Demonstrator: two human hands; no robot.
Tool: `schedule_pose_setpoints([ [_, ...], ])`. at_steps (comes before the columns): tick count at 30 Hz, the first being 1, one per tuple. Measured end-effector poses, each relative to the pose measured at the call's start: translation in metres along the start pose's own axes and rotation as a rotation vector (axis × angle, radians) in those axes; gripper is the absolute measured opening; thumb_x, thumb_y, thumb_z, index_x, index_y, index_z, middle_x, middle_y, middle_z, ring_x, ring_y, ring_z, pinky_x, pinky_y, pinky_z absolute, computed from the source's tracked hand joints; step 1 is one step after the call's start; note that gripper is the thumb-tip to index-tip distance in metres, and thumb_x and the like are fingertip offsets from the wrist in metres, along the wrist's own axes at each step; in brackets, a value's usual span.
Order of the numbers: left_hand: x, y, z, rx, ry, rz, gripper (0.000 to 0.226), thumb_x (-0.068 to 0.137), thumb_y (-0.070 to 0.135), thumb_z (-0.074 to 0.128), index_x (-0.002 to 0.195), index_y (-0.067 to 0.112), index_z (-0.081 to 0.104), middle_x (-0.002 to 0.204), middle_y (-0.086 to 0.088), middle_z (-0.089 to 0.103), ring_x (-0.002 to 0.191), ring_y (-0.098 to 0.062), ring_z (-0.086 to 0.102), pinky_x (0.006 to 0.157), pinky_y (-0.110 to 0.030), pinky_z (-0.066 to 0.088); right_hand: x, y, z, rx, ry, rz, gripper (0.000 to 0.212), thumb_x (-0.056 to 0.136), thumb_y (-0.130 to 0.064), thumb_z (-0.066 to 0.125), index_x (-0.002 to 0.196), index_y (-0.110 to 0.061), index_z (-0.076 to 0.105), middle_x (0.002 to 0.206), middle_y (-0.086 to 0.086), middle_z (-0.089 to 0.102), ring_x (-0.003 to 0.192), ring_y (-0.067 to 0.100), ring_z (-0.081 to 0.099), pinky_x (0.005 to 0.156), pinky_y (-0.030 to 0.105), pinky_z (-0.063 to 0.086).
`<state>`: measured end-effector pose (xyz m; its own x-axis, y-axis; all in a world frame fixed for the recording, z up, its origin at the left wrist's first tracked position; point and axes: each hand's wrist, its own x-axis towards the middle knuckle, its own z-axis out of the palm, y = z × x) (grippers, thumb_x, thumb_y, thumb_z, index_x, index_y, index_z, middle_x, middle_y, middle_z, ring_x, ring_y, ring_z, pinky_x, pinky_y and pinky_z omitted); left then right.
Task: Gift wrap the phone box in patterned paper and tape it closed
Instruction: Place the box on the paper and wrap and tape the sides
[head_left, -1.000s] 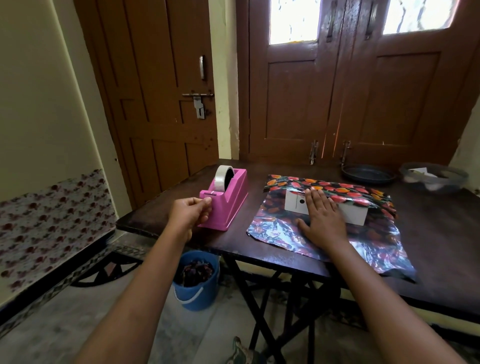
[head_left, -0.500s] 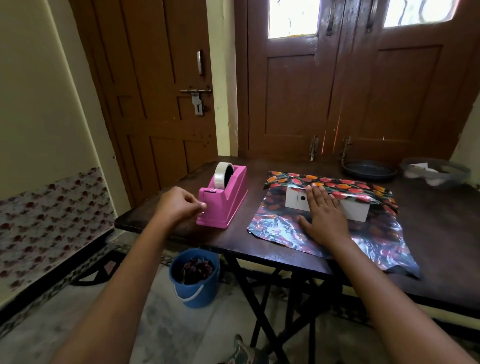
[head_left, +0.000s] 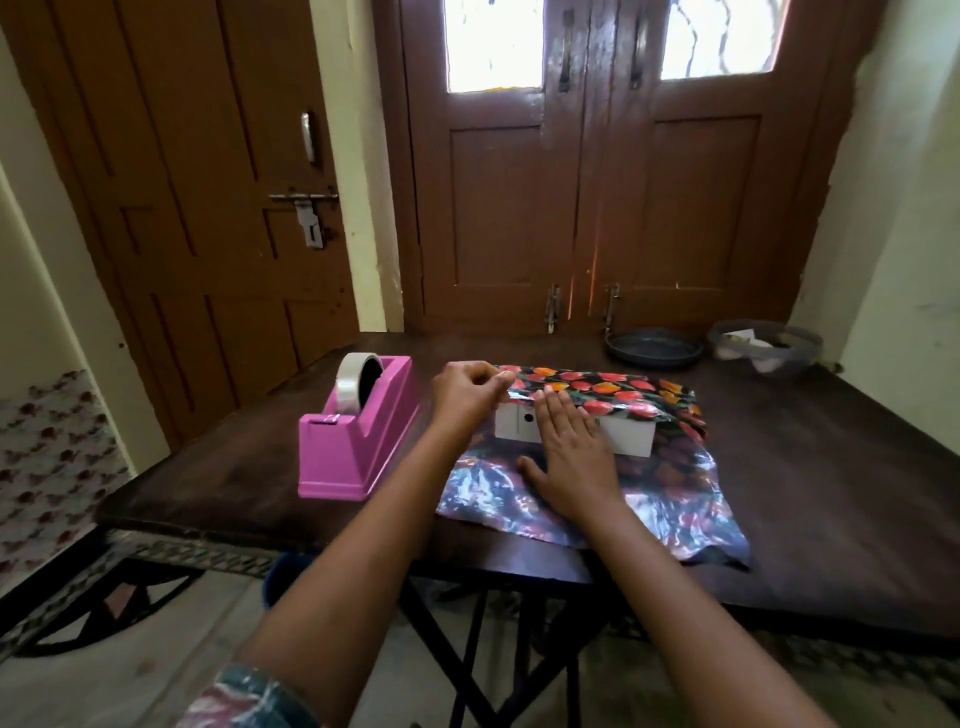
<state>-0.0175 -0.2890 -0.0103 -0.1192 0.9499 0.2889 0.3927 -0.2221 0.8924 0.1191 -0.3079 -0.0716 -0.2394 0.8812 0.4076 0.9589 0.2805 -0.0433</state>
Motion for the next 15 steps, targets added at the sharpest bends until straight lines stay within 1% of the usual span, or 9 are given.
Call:
schedule_pose_setpoints([
  [5,0.017,-0.011,0.019,0.007,-0.019,-0.022,0.013,0.086,0.018,0.066,0.084,0.005,0.069,0.071,-0.006,0.064,0.062,-0.011,0.056,0.056,-0.022,0.048,0.000,0.000,0.003,0.036,0.009,-0.001,0.079,0.094,-0.047,0.037,0.148,-0.012,-0.007,0.157,0.005,-0.008,0.144,0.017,-0.009,0.114,0.029,-0.008],
  [7,0.021,-0.014,0.022,0.053,-0.001,-0.006,0.014,0.085,0.018,0.067,0.086,0.004,0.070,0.073,-0.007,0.066,0.063,-0.012,0.058,0.058,-0.024,0.050,0.001,0.000,0.003,0.037,0.014,-0.006,0.079,0.093,-0.046,0.038,0.148,-0.012,-0.006,0.157,0.005,-0.007,0.145,0.017,-0.008,0.114,0.030,-0.007],
  [9,0.022,-0.017,0.023,0.115,0.023,0.018,0.017,0.085,0.021,0.068,0.086,0.004,0.071,0.079,-0.010,0.070,0.070,-0.017,0.064,0.067,-0.031,0.054,0.001,0.000,0.004,0.050,0.015,-0.008,0.078,0.093,-0.045,0.039,0.149,-0.011,-0.005,0.158,0.006,-0.006,0.145,0.017,-0.008,0.114,0.030,-0.007],
  [10,0.023,-0.018,0.024,0.147,0.029,0.033,0.019,0.085,0.022,0.068,0.087,0.004,0.072,0.082,-0.011,0.071,0.074,-0.019,0.065,0.070,-0.031,0.054,0.001,0.000,0.004,0.056,0.018,-0.008,0.078,0.093,-0.044,0.039,0.149,-0.011,-0.004,0.158,0.006,-0.005,0.145,0.017,-0.007,0.114,0.030,-0.007],
  [11,0.023,-0.019,0.025,0.179,0.033,0.048,0.019,0.085,0.023,0.067,0.088,0.005,0.072,0.084,-0.009,0.071,0.076,-0.018,0.065,0.070,-0.028,0.054,0.001,-0.001,0.005,0.058,0.020,-0.009,0.078,0.093,-0.044,0.039,0.149,-0.011,-0.004,0.158,0.006,-0.005,0.145,0.017,-0.007,0.115,0.030,-0.007],
  [12,0.022,-0.019,0.025,0.219,0.041,0.062,0.020,0.085,0.024,0.067,0.090,0.006,0.073,0.085,-0.004,0.071,0.076,-0.015,0.063,0.065,-0.021,0.051,0.001,-0.001,0.004,0.058,0.020,-0.010,0.078,0.093,-0.044,0.040,0.149,-0.011,-0.004,0.158,0.006,-0.005,0.145,0.017,-0.007,0.114,0.030,-0.007],
  [13,0.021,-0.019,0.026,0.268,0.051,0.073,0.020,0.085,0.025,0.067,0.091,0.007,0.073,0.084,-0.001,0.069,0.074,-0.011,0.060,0.058,-0.014,0.045,0.001,-0.001,0.004,0.056,0.019,-0.009,0.078,0.093,-0.043,0.040,0.149,-0.011,-0.004,0.158,0.005,-0.006,0.145,0.017,-0.007,0.114,0.030,-0.007],
  [14,0.021,-0.018,0.027,0.317,0.069,0.091,0.019,0.085,0.025,0.067,0.092,0.008,0.073,0.083,-0.001,0.068,0.073,-0.009,0.057,0.054,-0.013,0.040,0.001,-0.001,0.004,0.055,0.018,-0.008,0.078,0.093,-0.043,0.040,0.149,-0.011,-0.004,0.158,0.005,-0.006,0.145,0.016,-0.008,0.114,0.030,-0.008],
  [15,0.021,-0.019,0.029,0.361,0.094,0.116,0.019,0.085,0.025,0.068,0.092,0.009,0.074,0.085,-0.003,0.070,0.072,-0.009,0.057,0.056,-0.015,0.039,0.001,-0.001,0.003,0.054,0.016,-0.008,0.077,0.093,-0.043,0.039,0.149,-0.011,-0.004,0.158,0.005,-0.006,0.145,0.016,-0.008,0.114,0.030,-0.008],
])
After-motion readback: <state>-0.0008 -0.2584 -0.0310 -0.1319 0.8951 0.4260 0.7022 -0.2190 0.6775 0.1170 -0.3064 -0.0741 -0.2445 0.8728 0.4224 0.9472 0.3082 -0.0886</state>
